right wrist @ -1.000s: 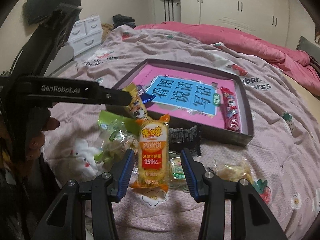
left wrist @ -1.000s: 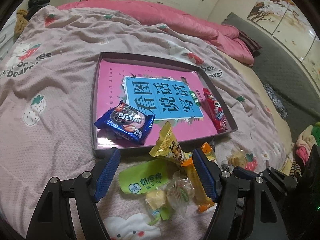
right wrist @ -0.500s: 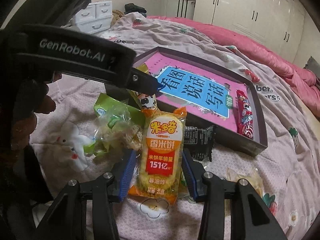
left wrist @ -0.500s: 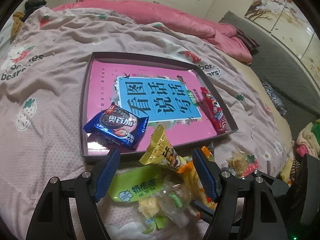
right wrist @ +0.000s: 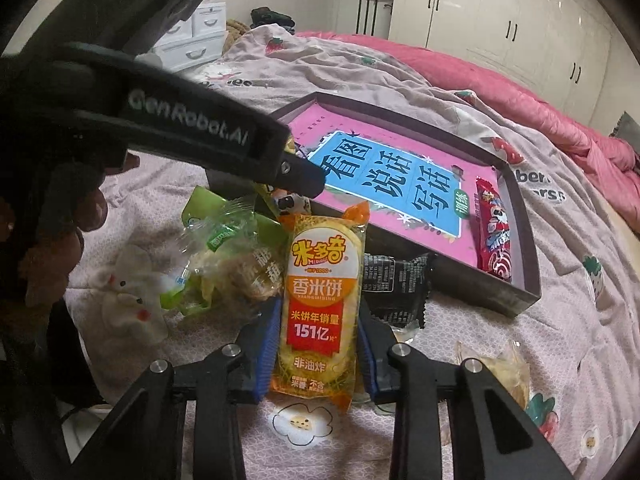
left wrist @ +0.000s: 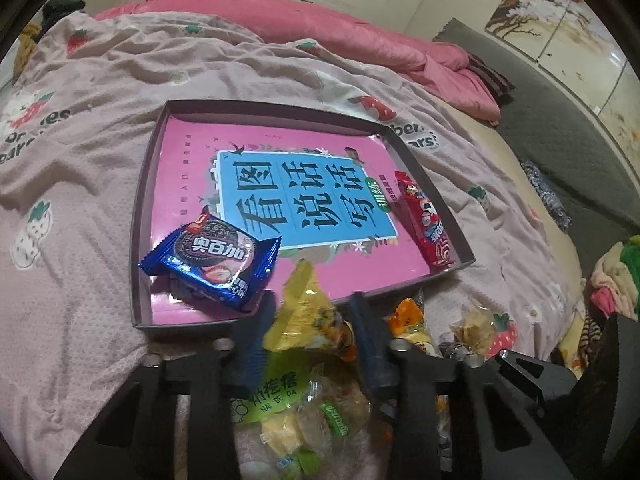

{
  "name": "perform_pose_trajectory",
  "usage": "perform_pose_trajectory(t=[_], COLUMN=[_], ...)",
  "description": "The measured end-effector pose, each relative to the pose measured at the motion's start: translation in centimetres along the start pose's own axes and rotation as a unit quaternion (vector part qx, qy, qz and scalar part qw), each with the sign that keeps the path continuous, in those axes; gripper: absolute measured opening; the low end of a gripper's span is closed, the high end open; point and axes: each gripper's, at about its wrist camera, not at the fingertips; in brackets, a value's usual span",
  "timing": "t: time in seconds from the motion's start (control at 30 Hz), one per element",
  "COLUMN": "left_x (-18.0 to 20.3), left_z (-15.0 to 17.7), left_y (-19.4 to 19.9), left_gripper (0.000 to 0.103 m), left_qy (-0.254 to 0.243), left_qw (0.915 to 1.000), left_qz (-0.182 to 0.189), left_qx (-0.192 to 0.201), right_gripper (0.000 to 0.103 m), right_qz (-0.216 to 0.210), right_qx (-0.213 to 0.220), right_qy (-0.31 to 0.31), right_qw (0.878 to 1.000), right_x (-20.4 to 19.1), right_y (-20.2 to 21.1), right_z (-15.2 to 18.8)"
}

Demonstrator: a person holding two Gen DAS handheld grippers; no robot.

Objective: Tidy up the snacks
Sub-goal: 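Grasp the gold snack bar with the left tool while the right grasps the rice-cracker pack, then lower the gold bar into the tray while the right tool sets the rice-cracker pack there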

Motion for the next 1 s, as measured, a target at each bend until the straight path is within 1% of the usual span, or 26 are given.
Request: perform_pose_trajectory(t=[0.1, 0.2, 0.4, 0.63, 0.8, 1.0], left_x=[-0.1, -0.1, -0.2, -0.4, -0.7, -1.6], left_z=[0.2, 0.2, -0.2, -0.8, -1.4, -1.9], left_y=[0.0, 0.7, 2.7, 5.7, 8.0, 8.9], left_gripper=[0.016, 0.013, 0.011, 0.011, 0.011, 0.011], left_qy=[0.002, 0.001, 0.007, 0.015, 0.024, 0.045], left_qw=[1.0, 0.9997, 0.9983, 0.9951, 0.9912, 0.9868], left_qz=[0.008, 0.021, 0.04, 0.058, 0.065, 0.062], left_qx=[0.002, 0.013, 0.042, 0.078, 0.113, 0.143], right_gripper=[0.035, 0.034, 0.034, 0.034, 0.034, 0.034], right_qz=[-0.005, -0.017, -0.017, -0.005, 0.009, 0.022], right_qx=[0.004, 0.013, 0.04, 0.066, 0.083, 0.1], right_qy=[-0.015, -0.037, -0.063, -0.07, -0.073, -0.084], right_qw=[1.0, 0.999, 0.997, 0.995, 0.994, 0.991], right_x=[0.6, 1.4, 2.5, 3.1, 3.5, 4.2], right_y=[0.3, 0.9, 2.4, 3.7, 4.6, 5.3], right_z=[0.0, 0.1, -0.1, -0.6, -0.8, -1.1])
Point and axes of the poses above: each gripper's, at about its wrist camera, not at the fingertips, and y roughly against the way its jaws point, x to its right, z to its underside, and after that the axes turned 5 degrees about -x, right-handed
